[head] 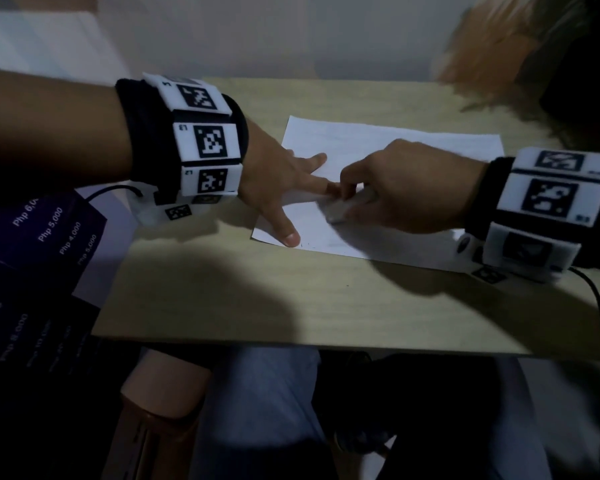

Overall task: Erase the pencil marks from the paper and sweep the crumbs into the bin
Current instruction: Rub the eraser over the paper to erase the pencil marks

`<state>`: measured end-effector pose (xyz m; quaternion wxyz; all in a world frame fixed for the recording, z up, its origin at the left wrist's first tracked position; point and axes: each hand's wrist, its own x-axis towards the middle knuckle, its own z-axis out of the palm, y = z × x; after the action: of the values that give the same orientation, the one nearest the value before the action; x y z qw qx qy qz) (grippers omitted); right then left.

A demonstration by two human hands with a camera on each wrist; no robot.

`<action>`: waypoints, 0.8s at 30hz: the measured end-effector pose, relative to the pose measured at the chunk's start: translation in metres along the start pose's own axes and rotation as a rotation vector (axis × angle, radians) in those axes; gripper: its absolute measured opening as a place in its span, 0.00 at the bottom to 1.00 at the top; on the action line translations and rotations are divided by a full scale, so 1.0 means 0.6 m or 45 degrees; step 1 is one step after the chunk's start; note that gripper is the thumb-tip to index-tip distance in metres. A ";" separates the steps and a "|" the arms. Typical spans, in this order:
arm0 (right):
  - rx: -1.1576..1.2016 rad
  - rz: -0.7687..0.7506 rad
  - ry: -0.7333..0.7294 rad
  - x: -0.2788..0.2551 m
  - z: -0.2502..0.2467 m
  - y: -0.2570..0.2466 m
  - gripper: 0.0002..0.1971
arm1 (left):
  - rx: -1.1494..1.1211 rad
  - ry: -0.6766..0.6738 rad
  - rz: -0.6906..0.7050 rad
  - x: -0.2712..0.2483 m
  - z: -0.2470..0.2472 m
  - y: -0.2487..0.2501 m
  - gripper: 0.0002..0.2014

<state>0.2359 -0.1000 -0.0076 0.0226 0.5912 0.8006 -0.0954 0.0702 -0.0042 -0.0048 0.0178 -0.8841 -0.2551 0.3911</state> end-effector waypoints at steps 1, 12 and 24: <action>-0.041 -0.016 0.030 -0.005 0.006 -0.004 0.14 | 0.002 -0.004 0.000 0.000 0.000 0.000 0.50; -0.111 -0.079 0.092 -0.006 0.009 -0.018 0.19 | 0.018 -0.020 -0.003 0.000 0.000 0.000 0.50; 0.070 -0.153 -0.044 -0.016 0.005 -0.020 0.12 | -0.003 -0.027 0.006 0.001 0.002 -0.002 0.50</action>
<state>0.2268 -0.1129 -0.0077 0.0144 0.5407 0.8312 -0.1287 0.0693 -0.0031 -0.0055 0.0130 -0.8806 -0.2537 0.4000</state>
